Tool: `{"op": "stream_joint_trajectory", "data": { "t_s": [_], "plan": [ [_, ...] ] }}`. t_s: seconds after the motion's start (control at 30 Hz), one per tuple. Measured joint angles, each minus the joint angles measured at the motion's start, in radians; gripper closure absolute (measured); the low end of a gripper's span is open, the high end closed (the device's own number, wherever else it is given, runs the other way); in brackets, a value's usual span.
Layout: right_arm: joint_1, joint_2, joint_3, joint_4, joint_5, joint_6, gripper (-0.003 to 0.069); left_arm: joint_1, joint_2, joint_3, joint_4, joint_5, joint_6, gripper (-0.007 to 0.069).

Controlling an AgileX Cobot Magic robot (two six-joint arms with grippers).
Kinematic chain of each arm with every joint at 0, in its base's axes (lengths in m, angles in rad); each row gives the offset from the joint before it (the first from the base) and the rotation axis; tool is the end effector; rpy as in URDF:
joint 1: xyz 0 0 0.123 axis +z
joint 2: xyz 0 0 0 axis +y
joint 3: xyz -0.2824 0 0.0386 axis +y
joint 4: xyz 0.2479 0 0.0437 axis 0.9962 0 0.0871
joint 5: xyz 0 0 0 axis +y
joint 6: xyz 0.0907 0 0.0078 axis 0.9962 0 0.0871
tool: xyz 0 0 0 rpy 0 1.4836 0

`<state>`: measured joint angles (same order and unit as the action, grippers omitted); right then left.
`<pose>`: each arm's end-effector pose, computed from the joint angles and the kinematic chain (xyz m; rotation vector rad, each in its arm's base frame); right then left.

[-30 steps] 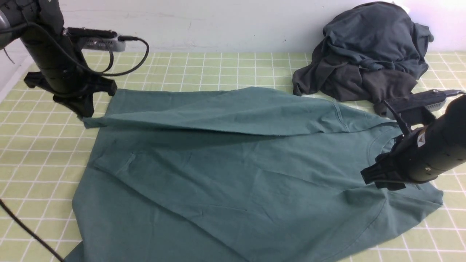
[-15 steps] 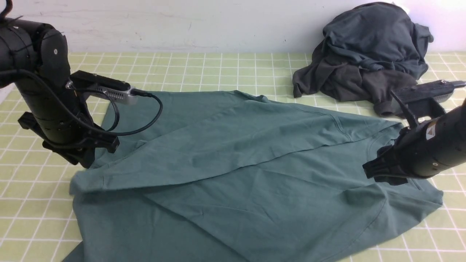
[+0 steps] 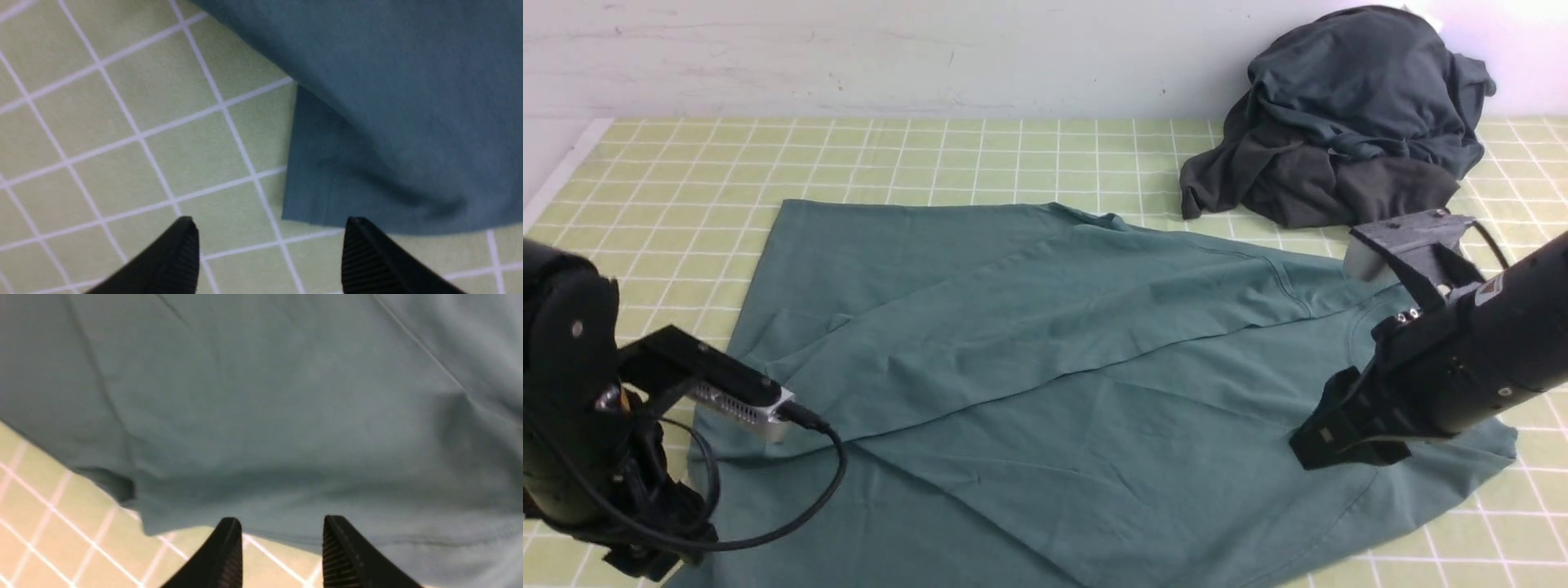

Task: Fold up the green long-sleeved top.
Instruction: Use both arms simultaneously to clamp the lower edge of the clothing fabric

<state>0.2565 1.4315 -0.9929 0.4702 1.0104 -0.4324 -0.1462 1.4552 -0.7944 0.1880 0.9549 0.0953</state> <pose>0.2462 0.1007 0.2611 -0.6725 2.7624 0.5830 0.2323 -0.0202 0.2005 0.5329 3.0399 0.2390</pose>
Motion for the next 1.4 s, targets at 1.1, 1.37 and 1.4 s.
{"op": "stream_joint_trajectory", "data": {
  "t_s": [1.1,1.37,1.4],
  "plan": [
    [0.0,-0.02,0.0,0.082,0.059,-0.062,0.0396,-0.002,-0.117,0.053,0.043,0.172,-0.111,0.0358],
    [0.0,-0.03,0.0,0.125,0.079,-0.093,0.0396,-0.002,-0.118,0.233,0.046,-0.092,0.5,0.0153],
    [0.0,-0.031,0.0,0.126,0.079,-0.093,0.0396,-0.002,-0.118,0.233,0.046,-0.092,0.5,0.0153]
  ]
}}
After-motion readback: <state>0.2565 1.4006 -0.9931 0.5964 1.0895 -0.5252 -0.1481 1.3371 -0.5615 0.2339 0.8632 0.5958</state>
